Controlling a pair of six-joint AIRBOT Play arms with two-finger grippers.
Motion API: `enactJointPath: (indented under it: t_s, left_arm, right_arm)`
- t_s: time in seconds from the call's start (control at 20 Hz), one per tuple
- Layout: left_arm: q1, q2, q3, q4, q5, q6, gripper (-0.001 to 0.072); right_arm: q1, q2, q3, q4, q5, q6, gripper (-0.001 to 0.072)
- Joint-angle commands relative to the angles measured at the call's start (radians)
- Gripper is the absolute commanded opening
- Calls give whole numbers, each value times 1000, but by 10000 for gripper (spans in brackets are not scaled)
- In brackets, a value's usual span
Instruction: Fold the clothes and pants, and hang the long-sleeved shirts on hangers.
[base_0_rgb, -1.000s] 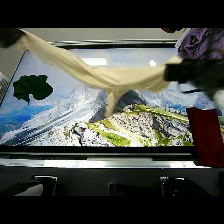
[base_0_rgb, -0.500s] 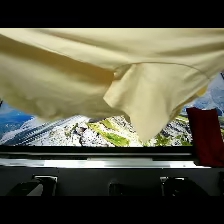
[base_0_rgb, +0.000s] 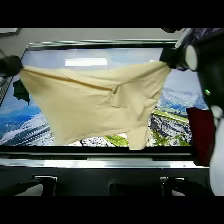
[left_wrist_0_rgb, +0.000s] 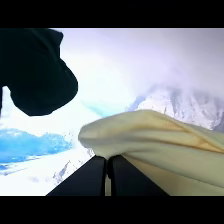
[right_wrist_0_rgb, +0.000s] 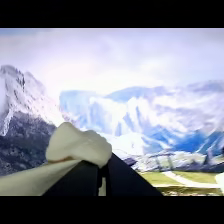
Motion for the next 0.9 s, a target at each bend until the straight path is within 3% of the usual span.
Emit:
enactJointPath:
  t_s: [0.0,0.25,0.3,0.35,0.4,0.45,0.5,0.55,0.65,0.75,0.85]
  left_arm:
    - [0,-245,-38,-18,146,-20,14]
    - [0,-465,-37,-116,217,-20,14]
    - [0,-478,-37,-124,216,-20,16]
    - [0,-480,-37,-126,215,-20,23]
    - [1,-475,-35,-126,209,-20,118]
    - [6,-469,-24,-123,180,-20,260]
    - [16,-462,1,-122,127,-19,462]
    - [32,-452,29,-122,63,-18,582]
    - [85,-414,48,-122,-70,39,605]
    - [157,-377,43,-122,-204,80,605]
    - [233,-309,-11,-140,-227,75,605]
  right_arm:
    - [-172,-251,2,386,-158,2,35]
    - [-185,-466,2,602,-262,-20,38]
    - [-186,-487,2,630,-259,-21,84]
    - [-186,-499,2,648,-249,-34,184]
    - [-188,-497,2,663,-233,-63,230]
    - [-200,-486,2,688,-205,-114,260]
    - [-222,-467,2,717,-163,-163,392]
    - [-258,-441,2,743,-103,-234,494]
    - [-349,-386,2,749,13,-374,505]
    - [-443,-344,-7,760,95,-499,456]
    - [-508,-331,-57,818,170,-603,458]
